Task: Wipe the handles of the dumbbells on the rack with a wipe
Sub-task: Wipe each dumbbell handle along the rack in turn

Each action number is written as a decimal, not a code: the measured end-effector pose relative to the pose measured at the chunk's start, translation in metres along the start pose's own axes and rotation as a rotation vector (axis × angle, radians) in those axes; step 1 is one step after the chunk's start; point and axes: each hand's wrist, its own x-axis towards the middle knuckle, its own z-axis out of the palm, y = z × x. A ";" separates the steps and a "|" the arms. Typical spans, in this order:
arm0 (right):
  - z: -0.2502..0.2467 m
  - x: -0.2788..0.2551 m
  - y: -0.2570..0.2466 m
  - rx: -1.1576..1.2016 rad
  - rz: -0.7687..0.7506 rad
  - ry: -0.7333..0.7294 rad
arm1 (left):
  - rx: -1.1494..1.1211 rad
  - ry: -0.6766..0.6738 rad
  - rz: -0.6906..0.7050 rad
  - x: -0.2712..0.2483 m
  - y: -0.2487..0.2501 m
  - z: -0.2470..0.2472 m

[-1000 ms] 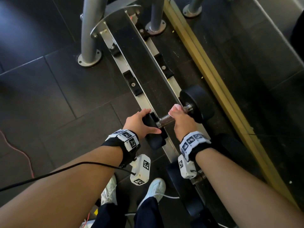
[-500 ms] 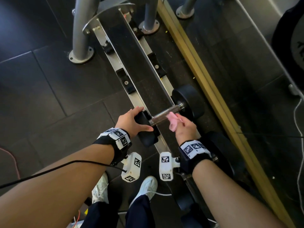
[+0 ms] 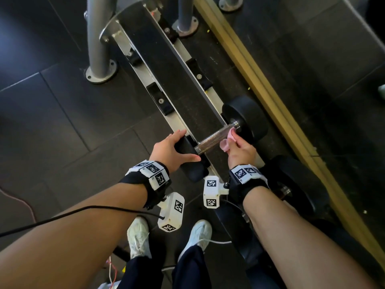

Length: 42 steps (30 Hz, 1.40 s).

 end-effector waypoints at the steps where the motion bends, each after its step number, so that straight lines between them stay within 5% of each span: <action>1: 0.001 -0.002 0.000 0.029 -0.004 -0.030 | 0.004 -0.003 0.002 0.000 0.000 0.000; 10: -0.006 -0.029 0.019 -0.114 0.086 -0.406 | 0.033 -0.014 -0.001 -0.002 0.005 -0.004; 12: -0.013 -0.020 0.017 -0.089 0.036 -0.321 | 0.041 -0.015 0.000 -0.002 0.005 -0.005; 16: -0.020 0.004 0.005 0.077 0.034 0.134 | 0.033 -0.015 0.002 -0.002 0.004 -0.005; 24: 0.016 -0.018 0.016 0.085 0.048 -0.049 | 0.041 -0.012 0.011 -0.001 0.004 -0.005; 29: -0.003 -0.029 0.018 -0.110 0.068 -0.378 | 0.059 -0.017 0.009 -0.004 0.007 -0.006; 31: -0.009 -0.025 0.012 -0.166 -0.015 -0.343 | 0.058 -0.024 0.006 -0.004 0.008 -0.007; 36: -0.010 0.002 0.003 -0.109 -0.029 0.115 | 0.046 -0.033 0.005 -0.003 0.007 -0.006; 42: 0.018 -0.010 0.019 0.011 0.002 -0.017 | 0.036 -0.028 0.011 -0.002 0.005 -0.005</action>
